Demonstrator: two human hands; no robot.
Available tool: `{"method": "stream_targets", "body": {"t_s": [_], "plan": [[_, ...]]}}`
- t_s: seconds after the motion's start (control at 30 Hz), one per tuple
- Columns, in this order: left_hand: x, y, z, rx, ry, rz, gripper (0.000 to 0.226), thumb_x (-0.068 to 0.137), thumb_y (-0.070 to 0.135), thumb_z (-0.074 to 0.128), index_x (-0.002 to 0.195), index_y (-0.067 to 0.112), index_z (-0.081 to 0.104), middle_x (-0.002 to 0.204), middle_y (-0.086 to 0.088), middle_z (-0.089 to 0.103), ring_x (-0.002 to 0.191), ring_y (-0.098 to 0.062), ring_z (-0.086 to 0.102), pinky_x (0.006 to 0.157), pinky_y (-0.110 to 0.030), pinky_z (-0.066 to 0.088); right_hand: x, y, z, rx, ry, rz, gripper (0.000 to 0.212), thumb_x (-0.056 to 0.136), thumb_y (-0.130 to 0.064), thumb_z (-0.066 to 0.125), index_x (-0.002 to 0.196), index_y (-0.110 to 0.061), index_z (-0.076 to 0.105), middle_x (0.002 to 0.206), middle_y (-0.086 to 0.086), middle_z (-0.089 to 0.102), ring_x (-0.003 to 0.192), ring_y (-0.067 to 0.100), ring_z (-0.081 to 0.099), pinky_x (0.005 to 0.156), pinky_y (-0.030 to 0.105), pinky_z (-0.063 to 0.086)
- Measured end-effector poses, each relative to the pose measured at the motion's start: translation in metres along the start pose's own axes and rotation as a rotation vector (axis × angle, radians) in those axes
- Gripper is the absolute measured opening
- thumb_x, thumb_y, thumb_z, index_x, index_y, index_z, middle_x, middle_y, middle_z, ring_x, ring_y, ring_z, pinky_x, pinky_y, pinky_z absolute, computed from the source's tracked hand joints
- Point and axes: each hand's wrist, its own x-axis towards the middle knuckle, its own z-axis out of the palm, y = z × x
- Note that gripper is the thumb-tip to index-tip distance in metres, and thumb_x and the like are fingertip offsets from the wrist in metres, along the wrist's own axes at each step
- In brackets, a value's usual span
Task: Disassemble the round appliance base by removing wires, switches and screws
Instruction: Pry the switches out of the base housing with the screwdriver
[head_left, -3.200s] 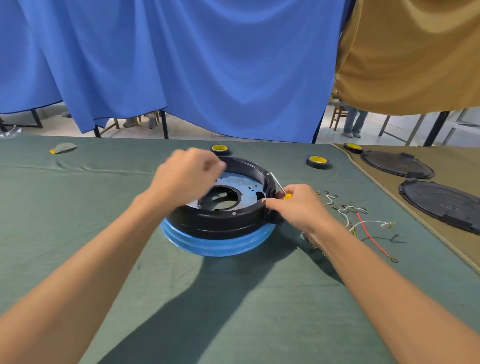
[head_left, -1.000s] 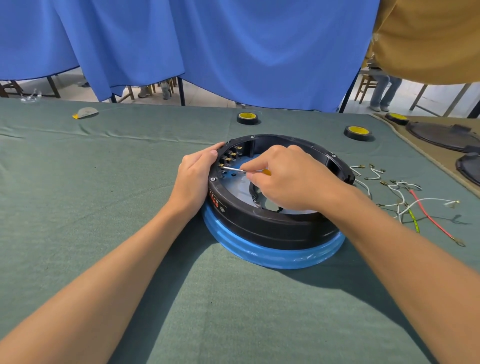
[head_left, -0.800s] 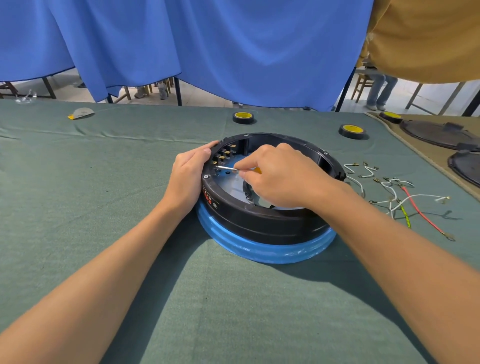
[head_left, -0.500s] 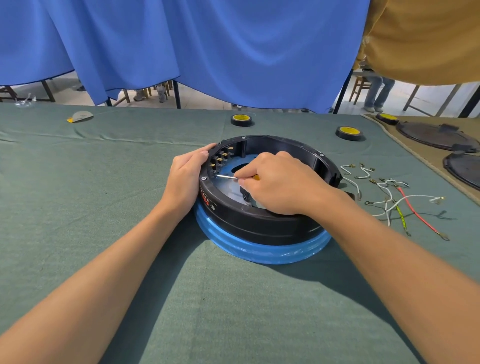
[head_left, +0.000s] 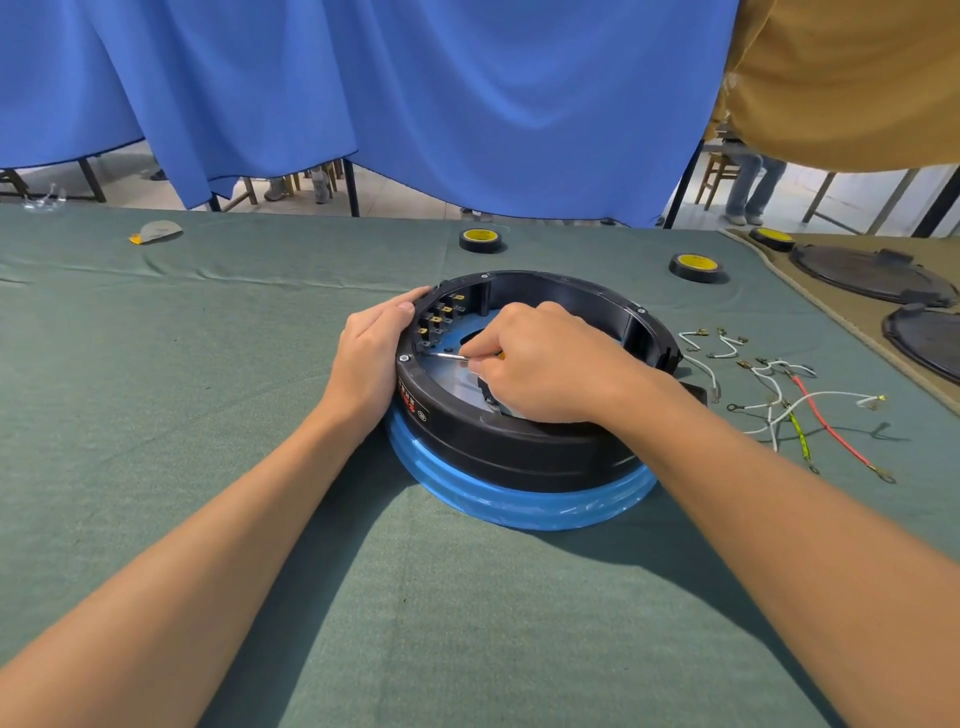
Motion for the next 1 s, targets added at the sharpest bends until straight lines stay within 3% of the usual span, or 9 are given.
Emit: {"method": "stream_targets", "body": {"t_s": [0.1,0.23,0.37,0.5,0.63,0.77,0.83,0.9,1.0], "plan": [[0.000,0.001,0.000,-0.001,0.005,-0.001,0.037,0.089,0.016,0.041,0.093,0.031,0.075,0.098,0.004,0.075,0.101,-0.016,0.067,0.090,-0.031,0.049,0.000,-0.001,0.001,-0.007,0.007,-0.023,0.040,0.093,-0.022,0.046,0.053,-0.024,0.043,0.056,-0.005,0.038,0.063,0.021,0.035,0.081,0.047,0.050],[-0.002,0.003,0.000,-0.002,-0.005,0.009,0.046,0.095,0.008,0.038,0.089,0.033,0.076,0.096,0.005,0.075,0.097,-0.013,0.068,0.084,-0.026,0.050,-0.004,0.002,0.002,-0.013,0.048,-0.040,0.030,0.091,-0.019,0.044,0.064,-0.010,0.051,0.053,0.001,0.043,0.056,0.022,0.039,0.076,0.051,0.051],[0.000,0.002,0.000,-0.010,0.023,-0.015,0.038,0.097,0.005,0.038,0.099,0.021,0.072,0.098,0.001,0.075,0.100,-0.017,0.067,0.093,-0.036,0.050,-0.006,0.007,0.001,0.015,0.133,-0.044,0.026,0.092,-0.025,0.045,0.097,-0.012,0.067,0.044,-0.002,0.044,0.062,0.021,0.050,0.073,0.045,0.052],[-0.001,0.002,0.001,-0.020,0.027,-0.035,0.040,0.096,0.007,0.039,0.094,0.026,0.075,0.094,0.002,0.075,0.097,-0.017,0.066,0.097,-0.044,0.047,-0.002,0.004,0.003,-0.033,0.135,-0.047,0.027,0.088,-0.021,0.047,0.107,-0.014,0.065,0.058,0.002,0.055,0.066,0.022,0.051,0.067,0.044,0.050],[-0.002,0.003,0.000,0.030,0.004,-0.013,0.040,0.088,0.020,0.042,0.084,0.039,0.077,0.091,0.003,0.074,0.096,-0.019,0.065,0.096,-0.047,0.046,0.001,0.005,0.004,-0.069,0.138,-0.031,0.029,0.086,-0.018,0.047,0.108,-0.015,0.066,0.077,0.007,0.066,0.077,0.026,0.055,0.071,0.047,0.052],[-0.002,0.003,-0.001,0.020,0.001,0.003,0.040,0.088,0.018,0.041,0.087,0.036,0.077,0.095,0.003,0.075,0.096,-0.016,0.067,0.088,-0.034,0.051,0.001,0.003,0.005,-0.090,0.140,-0.042,0.028,0.085,-0.017,0.046,0.102,-0.017,0.068,0.089,0.007,0.067,0.085,0.031,0.056,0.070,0.046,0.051],[-0.002,0.006,0.000,-0.005,0.005,0.012,0.043,0.091,0.012,0.040,0.087,0.034,0.077,0.094,0.004,0.075,0.094,-0.012,0.068,0.080,-0.023,0.051,0.001,0.001,0.004,-0.152,0.151,-0.057,0.023,0.087,-0.020,0.045,0.088,-0.021,0.067,0.088,0.004,0.063,0.083,0.034,0.055,0.059,0.039,0.042],[-0.003,0.008,-0.001,-0.010,0.004,0.023,0.049,0.093,0.007,0.038,0.084,0.034,0.078,0.092,0.005,0.075,0.091,-0.009,0.068,0.077,-0.019,0.051,-0.003,-0.003,0.001,-0.220,0.159,-0.072,0.021,0.091,-0.023,0.043,0.086,-0.022,0.063,0.089,0.002,0.060,0.083,0.033,0.055,0.059,0.036,0.034],[-0.003,0.009,-0.003,0.005,-0.013,0.038,0.050,0.094,0.008,0.038,0.085,0.037,0.078,0.094,0.006,0.075,0.094,-0.010,0.069,0.076,-0.018,0.051,-0.024,-0.005,0.001,-0.323,0.417,-0.054,0.019,0.095,-0.030,0.043,0.083,-0.022,0.055,0.075,0.003,0.058,0.075,0.034,0.058,0.057,0.034,0.030]]}}
